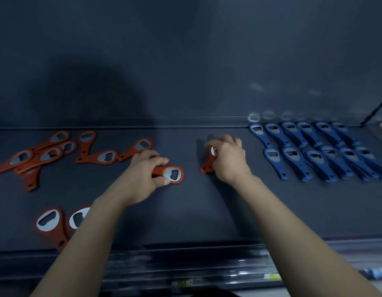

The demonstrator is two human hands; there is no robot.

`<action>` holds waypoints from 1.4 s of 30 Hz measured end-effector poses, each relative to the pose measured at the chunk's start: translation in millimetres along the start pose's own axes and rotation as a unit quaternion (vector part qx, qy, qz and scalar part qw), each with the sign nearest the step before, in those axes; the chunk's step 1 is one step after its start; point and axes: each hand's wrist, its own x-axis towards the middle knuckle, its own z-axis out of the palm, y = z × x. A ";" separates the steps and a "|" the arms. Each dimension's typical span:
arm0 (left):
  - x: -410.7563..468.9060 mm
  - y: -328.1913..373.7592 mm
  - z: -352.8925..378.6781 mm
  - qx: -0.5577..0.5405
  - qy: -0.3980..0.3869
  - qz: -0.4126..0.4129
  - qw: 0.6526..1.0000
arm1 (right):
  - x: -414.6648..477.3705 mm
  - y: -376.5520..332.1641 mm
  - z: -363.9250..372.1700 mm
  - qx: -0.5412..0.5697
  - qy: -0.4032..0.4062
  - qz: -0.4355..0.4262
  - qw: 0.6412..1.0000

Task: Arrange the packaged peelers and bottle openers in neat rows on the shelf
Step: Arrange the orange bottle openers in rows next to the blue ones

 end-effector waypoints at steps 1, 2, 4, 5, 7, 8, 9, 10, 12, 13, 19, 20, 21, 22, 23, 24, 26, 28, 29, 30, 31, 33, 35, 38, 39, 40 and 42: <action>-1.0 1.2 0.4 0.014 0.004 -0.021 1.000 | -0.3 1.9 0.2 0.021 0.036 0.027 0.999; -2.4 2.7 0.9 0.041 0.010 -0.046 0.998 | -0.5 2.6 0.7 0.029 0.067 0.061 0.995; -4.9 5.8 3.4 0.096 0.021 -0.089 0.991 | -0.4 1.3 2.6 0.013 0.077 0.124 0.989; -6.0 7.2 5.2 0.107 0.027 -0.097 0.989 | -0.8 -0.2 4.3 -0.001 0.056 0.144 0.988; -7.1 10.3 8.9 0.071 0.034 -0.080 0.994 | -2.6 -4.6 8.0 -0.035 0.028 0.144 0.989; -7.0 12.2 10.4 0.037 0.035 -0.057 0.997 | -3.0 -6.6 9.4 -0.052 0.020 0.132 0.990; -6.5 14.1 11.8 0.011 0.033 -0.034 0.999 | -2.9 -7.6 10.5 -0.060 0.011 0.116 0.991; -5.3 16.2 12.9 0.000 0.029 -0.014 0.999 | -2.6 -8.5 10.0 -0.058 -0.002 0.097 0.994; -1.1 19.3 15.4 0.000 0.022 0.017 1.000 | -1.8 -6.5 7.9 -0.042 -0.028 0.052 0.997; 1.7 20.6 17.1 0.004 0.019 0.030 0.999 | -2.2 -3.8 6.1 -0.036 -0.031 0.030 0.998; 15.4 26.6 28.5 0.029 0.053 0.075 0.995 | -5.2 10.1 1.5 0.022 -0.022 -0.021 0.999; 17.5 28.8 30.5 0.041 0.055 0.079 0.995 | -4.8 11.2 1.8 0.030 -0.023 -0.020 0.999; 19.0 31.1 32.1 0.049 0.054 0.082 0.994 | -4.2 12.7 2.0 0.042 -0.025 -0.019 0.999; 20.3 34.1 33.4 0.052 0.050 0.088 0.994 | -3.7 13.9 1.7 0.057 -0.026 -0.016 0.998; 22.0 37.0 34.5 0.049 0.045 0.098 0.993 | -2.8 15.5 1.6 0.076 -0.025 -0.011 0.997; 23.6 40.1 35.7 0.045 0.040 0.112 0.992 | -2.9 16.5 0.7 0.100 -0.023 -0.004 0.995; 26.3 45.8 38.4 0.031 0.051 0.127 0.990 | -4.9 17.4 -2.4 0.148 -0.024 0.006 0.989; 27.1 47.7 38.9 0.026 0.083 0.090 0.992 | -7.3 17.7 -4.4 0.160 -0.051 0.005 0.986; 26.6 46.4 37.8 0.026 0.090 0.055 0.994 | -8.1 17.7 -4.6 0.137 -0.066 -0.003 0.988; 25.4 44.0 35.9 0.023 0.088 0.020 0.996 | -8.8 17.4 -4.7 0.104 -0.079 -0.012 0.991; 24.2 40.5 33.1 0.022 0.080 -0.004 0.997 | -8.3 17.4 -4.5 0.075 -0.084 -0.018 0.993; 19.8 34.0 26.2 0.032 0.072 -0.023 0.997 | -6.4 17.9 -4.8 0.054 -0.084 -0.020 0.995; 15.8 28.4 18.6 0.056 0.073 -0.041 0.995 | -4.3 19.9 -5.3 0.053 -0.078 -0.018 0.995; 13.4 27.9 13.9 0.136 0.088 -0.072 0.984 | -2.6 23.1 -5.0 0.054 -0.068 -0.012 0.996; 13.2 31.6 15.6 0.143 0.109 -0.070 0.981 | -1.8 23.6 -4.4 0.052 -0.064 -0.011 0.997; 13.0 38.6 18.6 0.129 0.131 -0.058 0.981 | -1.4 24.0 -3.8 0.050 -0.062 -0.009 0.997; 13.8 58.0 30.3 0.080 0.150 -0.021 0.985 | -1.0 24.5 -2.9 0.051 -0.058 -0.003 0.997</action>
